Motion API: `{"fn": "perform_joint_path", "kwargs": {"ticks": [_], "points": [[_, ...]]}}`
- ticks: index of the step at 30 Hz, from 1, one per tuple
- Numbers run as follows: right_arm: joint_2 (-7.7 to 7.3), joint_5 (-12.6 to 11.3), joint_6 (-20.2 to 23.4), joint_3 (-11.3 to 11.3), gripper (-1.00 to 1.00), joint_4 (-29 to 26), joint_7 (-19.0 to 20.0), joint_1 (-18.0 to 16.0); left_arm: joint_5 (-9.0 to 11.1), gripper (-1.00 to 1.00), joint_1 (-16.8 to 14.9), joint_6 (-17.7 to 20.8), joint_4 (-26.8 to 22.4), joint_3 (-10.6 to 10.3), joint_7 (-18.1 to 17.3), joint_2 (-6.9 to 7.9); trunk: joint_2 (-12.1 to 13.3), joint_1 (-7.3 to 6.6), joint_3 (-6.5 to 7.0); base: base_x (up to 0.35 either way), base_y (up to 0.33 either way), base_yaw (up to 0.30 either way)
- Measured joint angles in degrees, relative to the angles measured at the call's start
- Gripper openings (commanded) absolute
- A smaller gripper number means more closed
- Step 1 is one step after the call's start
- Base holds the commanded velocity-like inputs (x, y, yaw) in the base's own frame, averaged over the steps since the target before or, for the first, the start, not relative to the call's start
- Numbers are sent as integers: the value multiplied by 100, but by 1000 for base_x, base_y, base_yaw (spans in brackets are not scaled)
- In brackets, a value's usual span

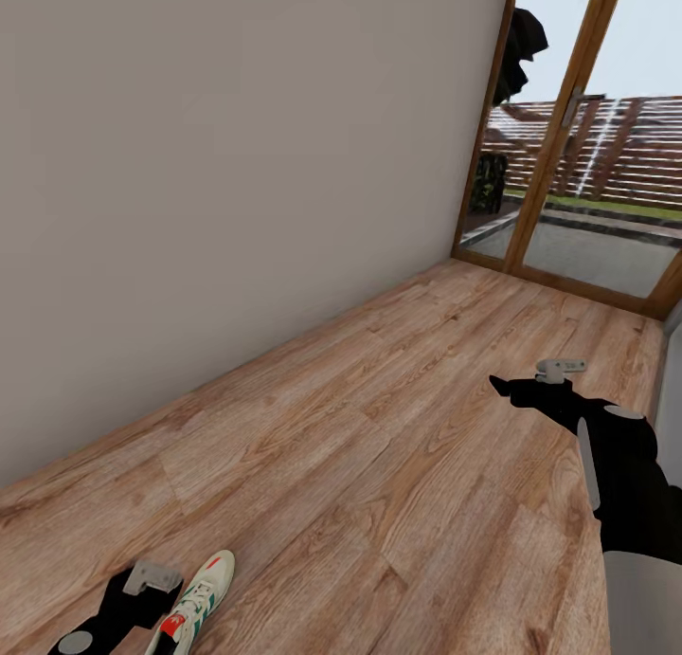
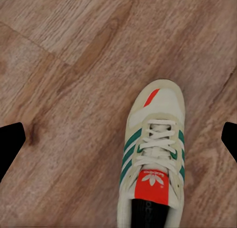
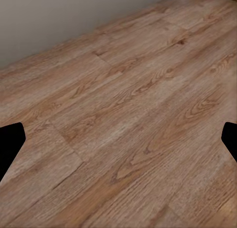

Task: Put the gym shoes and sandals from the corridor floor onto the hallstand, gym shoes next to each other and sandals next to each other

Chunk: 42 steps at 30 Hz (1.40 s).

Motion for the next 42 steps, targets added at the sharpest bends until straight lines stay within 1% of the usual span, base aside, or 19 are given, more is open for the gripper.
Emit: {"fn": "perform_joint_path", "kwargs": {"ticks": [18,24,27,28,32,36,42], "points": [[4,-7,0,15,100,-32,0,0,-27,100,-10,-92,25,-10,-16,10,0,0,-2,0,0,0],[20,-9,0,24,100,-35,0,0,-68,100,-12,-99,20,-18,-32,13,-239,131,-140,0,0,0],[23,-10,0,21,100,-35,0,0,-168,100,-15,-106,5,-54,-34,13,-359,197,-217,0,0,0],[24,-10,0,20,100,-36,0,0,-251,100,-17,-112,-9,-83,-35,10,-400,219,-244,0,0,0],[25,-10,0,18,100,-36,0,0,-398,100,-20,-118,-23,-128,-36,0,-560,307,-350,0,0,0],[24,-11,0,15,100,-36,1,0,-491,100,-20,-127,-20,-165,-37,-24,-562,308,-381,0,0,0],[26,-11,0,12,100,-36,0,0,-514,100,-15,-148,21,-227,-44,-36,-562,308,-392,0,0,0]]}}
